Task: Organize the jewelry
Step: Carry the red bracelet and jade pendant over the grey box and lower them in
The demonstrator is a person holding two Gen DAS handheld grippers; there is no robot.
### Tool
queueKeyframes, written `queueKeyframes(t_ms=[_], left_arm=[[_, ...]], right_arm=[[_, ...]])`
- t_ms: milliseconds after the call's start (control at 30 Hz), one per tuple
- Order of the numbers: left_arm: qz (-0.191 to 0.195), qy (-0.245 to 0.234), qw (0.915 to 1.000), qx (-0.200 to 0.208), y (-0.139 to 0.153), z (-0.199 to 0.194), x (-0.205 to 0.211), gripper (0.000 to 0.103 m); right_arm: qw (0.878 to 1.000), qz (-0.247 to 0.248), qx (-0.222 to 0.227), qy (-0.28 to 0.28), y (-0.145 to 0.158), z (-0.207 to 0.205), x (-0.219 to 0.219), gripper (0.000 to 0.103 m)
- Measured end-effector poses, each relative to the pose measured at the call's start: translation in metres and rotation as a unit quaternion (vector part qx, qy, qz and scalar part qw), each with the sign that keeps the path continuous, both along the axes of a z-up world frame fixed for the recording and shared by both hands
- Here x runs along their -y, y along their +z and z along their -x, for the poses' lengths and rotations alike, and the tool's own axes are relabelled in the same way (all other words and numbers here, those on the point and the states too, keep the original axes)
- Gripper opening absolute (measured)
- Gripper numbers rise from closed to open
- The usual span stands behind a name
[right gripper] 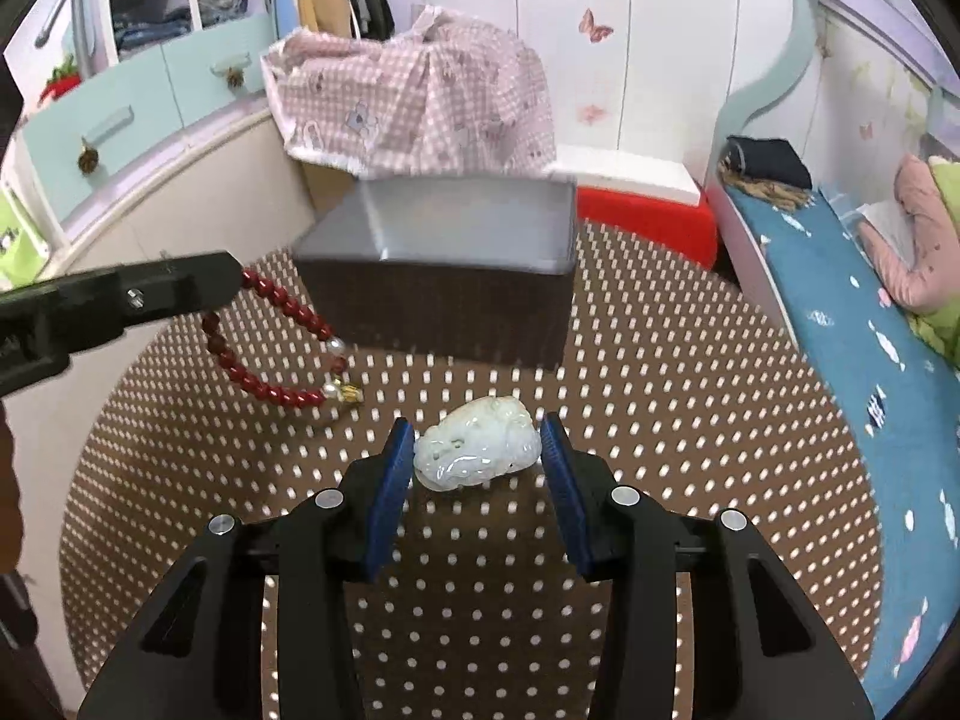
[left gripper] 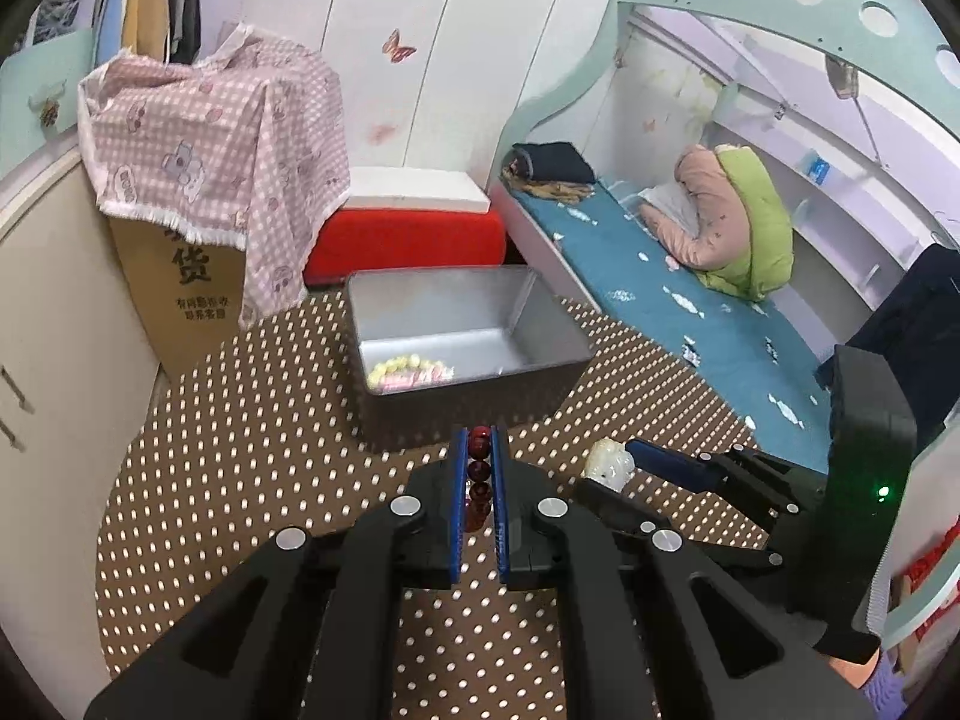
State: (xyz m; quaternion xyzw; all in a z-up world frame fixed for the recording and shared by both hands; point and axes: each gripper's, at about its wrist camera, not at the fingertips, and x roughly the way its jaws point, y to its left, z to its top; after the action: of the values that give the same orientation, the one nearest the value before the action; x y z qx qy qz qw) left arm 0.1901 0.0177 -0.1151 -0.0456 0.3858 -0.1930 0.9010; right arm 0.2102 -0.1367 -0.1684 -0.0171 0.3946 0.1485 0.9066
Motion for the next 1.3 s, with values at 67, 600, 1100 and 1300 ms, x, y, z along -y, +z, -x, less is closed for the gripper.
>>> queueKeyframes(t_ms=[67,600,1100,1300], left_arm=[[0.002,-0.007,0.9999,0.009,0.011,-0.002,0.004,0.006],[-0.026,0.005,0.9973,0.069,0.074,-0.056,0.021,0.006],[-0.067,0.02,0.9971,-0.028,-0.019,-0.109,0.02,0.006],[-0.068,0.022,0.997,-0.03,-0.022,-0.11,0.018,0.006]], right_arm=[[1.0,-0.004,0.013,0.0,0.014,-0.003,0.002,0.043],[0.999,-0.033,0.039,0.006,0.064,-0.068,-0.003,0.043],[1.0,-0.012,-0.014,0.023,0.012,-0.115,-0.031,0.043],[1.0,-0.013,-0.018,0.022,0.008,-0.117,-0.032,0.043]])
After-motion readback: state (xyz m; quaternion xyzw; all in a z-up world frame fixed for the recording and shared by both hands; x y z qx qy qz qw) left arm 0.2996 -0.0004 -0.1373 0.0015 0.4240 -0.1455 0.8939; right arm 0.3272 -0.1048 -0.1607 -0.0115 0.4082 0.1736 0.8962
